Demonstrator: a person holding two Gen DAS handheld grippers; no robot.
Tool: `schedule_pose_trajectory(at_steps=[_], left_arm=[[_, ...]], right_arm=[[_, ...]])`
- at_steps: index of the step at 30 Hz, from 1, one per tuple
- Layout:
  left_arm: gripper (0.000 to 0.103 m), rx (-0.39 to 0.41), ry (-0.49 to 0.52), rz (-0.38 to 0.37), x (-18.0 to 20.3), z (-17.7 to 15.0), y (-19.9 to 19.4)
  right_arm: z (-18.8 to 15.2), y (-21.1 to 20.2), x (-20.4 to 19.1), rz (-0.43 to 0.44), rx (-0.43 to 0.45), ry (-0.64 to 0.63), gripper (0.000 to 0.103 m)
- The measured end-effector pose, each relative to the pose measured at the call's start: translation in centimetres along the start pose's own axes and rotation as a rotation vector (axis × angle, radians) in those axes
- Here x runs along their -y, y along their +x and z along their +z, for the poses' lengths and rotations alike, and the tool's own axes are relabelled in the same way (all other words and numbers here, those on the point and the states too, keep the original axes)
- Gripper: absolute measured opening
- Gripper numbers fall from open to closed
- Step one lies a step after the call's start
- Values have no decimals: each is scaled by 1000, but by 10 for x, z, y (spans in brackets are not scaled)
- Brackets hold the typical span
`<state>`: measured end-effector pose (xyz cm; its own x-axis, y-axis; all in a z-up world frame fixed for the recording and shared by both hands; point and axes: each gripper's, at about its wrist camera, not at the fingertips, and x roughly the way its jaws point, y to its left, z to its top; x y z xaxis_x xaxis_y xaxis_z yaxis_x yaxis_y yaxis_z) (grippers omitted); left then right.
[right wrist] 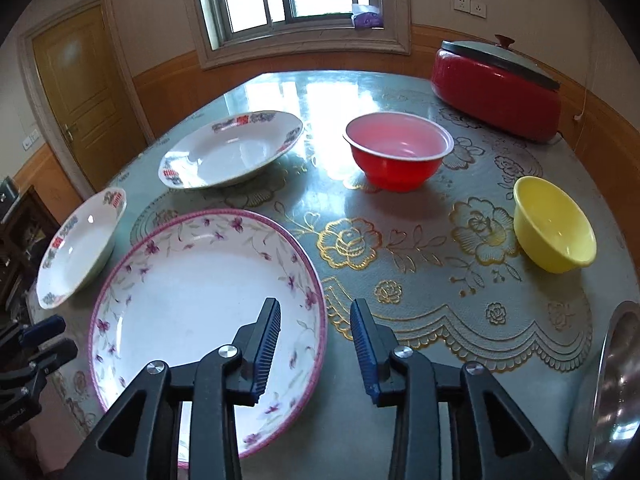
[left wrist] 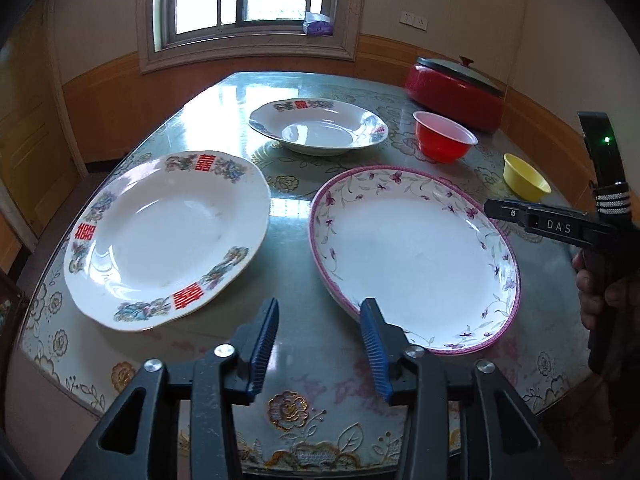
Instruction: Organize plates and bowls
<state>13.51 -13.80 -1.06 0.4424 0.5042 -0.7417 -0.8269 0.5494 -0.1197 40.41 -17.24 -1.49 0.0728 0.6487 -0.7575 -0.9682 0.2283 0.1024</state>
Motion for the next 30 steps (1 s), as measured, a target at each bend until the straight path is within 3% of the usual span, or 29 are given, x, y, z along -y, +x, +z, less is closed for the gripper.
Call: schedule_pose_trajectory(at_steps=[6,10,12,13,14,15,19,23,26,30], left_arm=[[51,53,-91,-4,-38,11,-19],[60,76,-128,19,-65,16,-27],[64,87,-151,31,-82,18,-31],[67,92,-165,34,-91,20,-33],[71,97,-183,31,-101,21,-35],[79,105,-203,25,-112,22,-37],[93,139,-258,25,-154,25,-41],[103,93,-329,39,-197,25,-26],[103,61,-388,-9,-222,23,-15],[103,50,-385,-16,-239,28,0]], right_arm=[[11,1,-51,190,1,-70,43],[15,13,-99,336,-37,-142,44],[17,21,-121,411,-57,-150,56],[19,25,-131,435,-66,-147,74],[22,30,-139,460,-72,-145,83],[26,34,-147,484,-75,-145,83],[40,55,-172,521,-88,-134,83],[54,80,-181,505,-121,-97,83],[64,91,-186,490,-128,-87,83],[70,108,-197,489,-167,-92,83]])
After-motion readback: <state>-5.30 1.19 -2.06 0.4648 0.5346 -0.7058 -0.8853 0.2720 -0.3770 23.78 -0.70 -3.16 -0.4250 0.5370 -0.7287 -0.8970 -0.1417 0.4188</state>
